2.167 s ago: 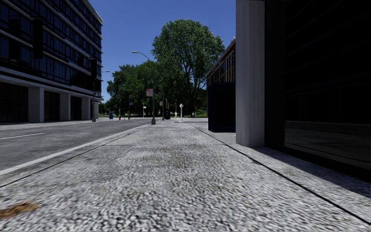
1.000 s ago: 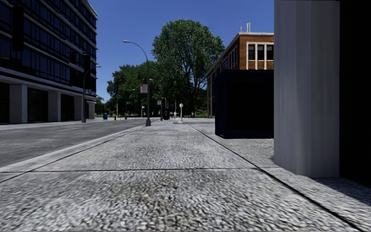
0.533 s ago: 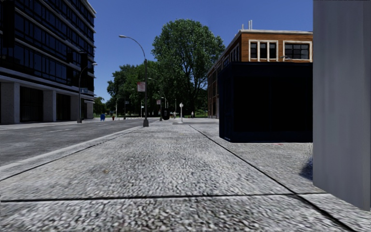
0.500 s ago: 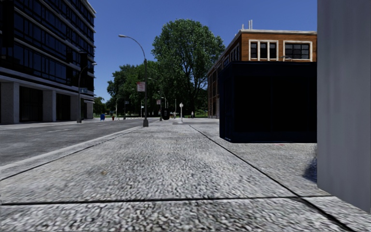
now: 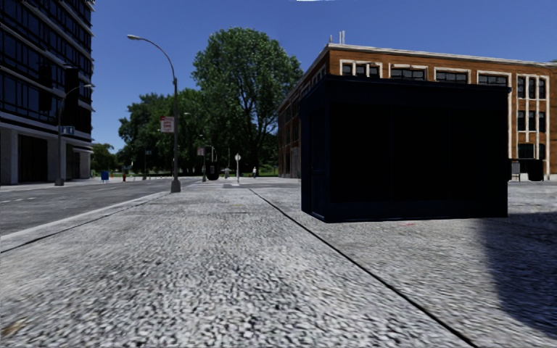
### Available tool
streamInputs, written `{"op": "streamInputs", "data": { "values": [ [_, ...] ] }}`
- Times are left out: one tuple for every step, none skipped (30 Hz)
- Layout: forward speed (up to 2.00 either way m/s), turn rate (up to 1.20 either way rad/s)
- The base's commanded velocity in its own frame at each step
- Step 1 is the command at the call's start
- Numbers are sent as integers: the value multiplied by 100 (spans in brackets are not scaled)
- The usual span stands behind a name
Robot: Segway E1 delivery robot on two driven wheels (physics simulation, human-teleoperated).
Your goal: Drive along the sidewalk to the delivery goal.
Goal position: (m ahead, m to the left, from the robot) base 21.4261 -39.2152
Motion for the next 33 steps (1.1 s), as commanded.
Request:
{"op": "streamInputs", "data": {
  "values": [
    [200,-60],
    [200,-60],
    [200,-60],
    [200,-61],
    [200,-62],
    [200,-63],
    [200,-63],
    [200,-63],
    [200,-63],
    [200,-63],
    [200,-63],
    [200,-63],
    [200,-64],
    [200,-66],
    [200,-66],
    [200,-67],
    [200,-67],
    [200,-67],
    [200,-67],
    [200,-67],
    [200,-67],
    [200,-67],
    [200,-67],
    [200,-67],
    [200,-67],
    [200,-67],
    [200,-67],
    [200,-67],
    [200,-67],
    [200,-67],
    [200,-67],
    [200,-67],
    [200,-67]
  ]
}}
